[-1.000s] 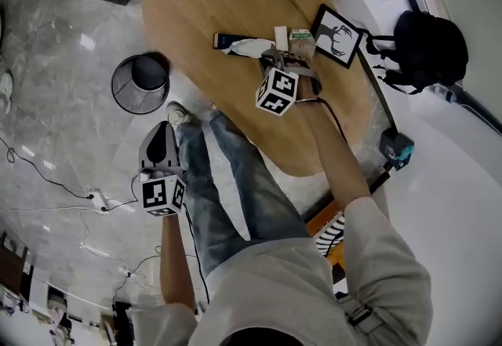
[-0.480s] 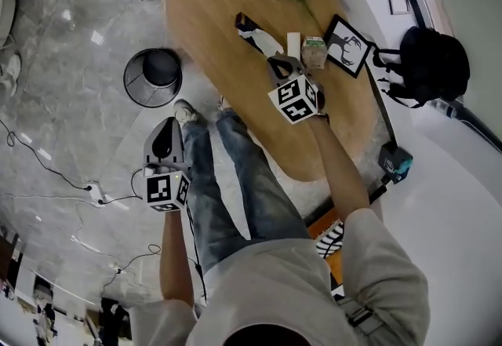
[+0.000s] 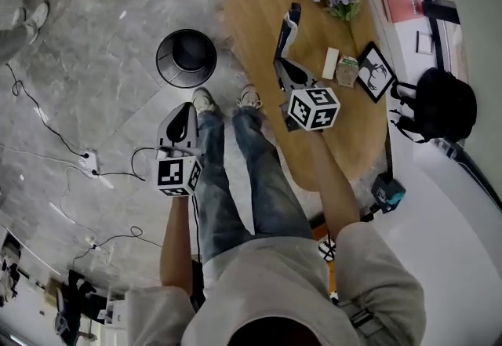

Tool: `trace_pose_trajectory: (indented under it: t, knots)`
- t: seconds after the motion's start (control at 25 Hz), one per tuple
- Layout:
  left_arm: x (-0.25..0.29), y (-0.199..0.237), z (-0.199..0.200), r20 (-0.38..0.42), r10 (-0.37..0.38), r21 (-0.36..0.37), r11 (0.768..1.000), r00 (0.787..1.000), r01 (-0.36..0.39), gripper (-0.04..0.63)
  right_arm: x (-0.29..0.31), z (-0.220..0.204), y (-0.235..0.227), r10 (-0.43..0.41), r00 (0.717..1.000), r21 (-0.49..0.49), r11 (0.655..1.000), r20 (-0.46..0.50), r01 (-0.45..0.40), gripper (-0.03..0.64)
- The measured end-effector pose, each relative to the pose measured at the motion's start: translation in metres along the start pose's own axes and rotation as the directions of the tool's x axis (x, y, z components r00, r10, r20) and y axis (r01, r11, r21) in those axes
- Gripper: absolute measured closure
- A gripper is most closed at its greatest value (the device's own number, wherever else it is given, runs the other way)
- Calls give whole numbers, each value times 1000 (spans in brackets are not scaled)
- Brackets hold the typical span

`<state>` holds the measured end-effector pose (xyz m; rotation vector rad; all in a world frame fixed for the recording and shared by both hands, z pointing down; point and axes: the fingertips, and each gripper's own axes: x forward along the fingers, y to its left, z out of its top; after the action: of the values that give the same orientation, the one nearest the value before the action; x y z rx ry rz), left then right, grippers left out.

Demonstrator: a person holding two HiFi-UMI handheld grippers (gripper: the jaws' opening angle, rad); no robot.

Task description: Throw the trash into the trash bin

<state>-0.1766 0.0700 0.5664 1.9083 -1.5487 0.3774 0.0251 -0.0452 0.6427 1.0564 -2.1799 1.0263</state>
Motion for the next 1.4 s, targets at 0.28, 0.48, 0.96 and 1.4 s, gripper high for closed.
trace_pose_trajectory:
  t: [0.28,0.48,0.96,1.4]
  knots:
    - [-26,46,-4,34,103,-57,993,994,-101,578,50,-13,100,159,983,-99,981,-90,-168,588]
    - [-47,73,-12,52,160,-96,983,986,-155,577,83,-45,162,232,956,-137,956,-182,-258,588]
    - [-84,109,-34,55,240,-169,959,969,-228,578,148,-144,177,173,847,-124,955,-503,-269,586]
    - [-86,121,-36,43,241,-179,957,970,-230,577,158,-130,187,190,875,-189,935,-446,-299,473]
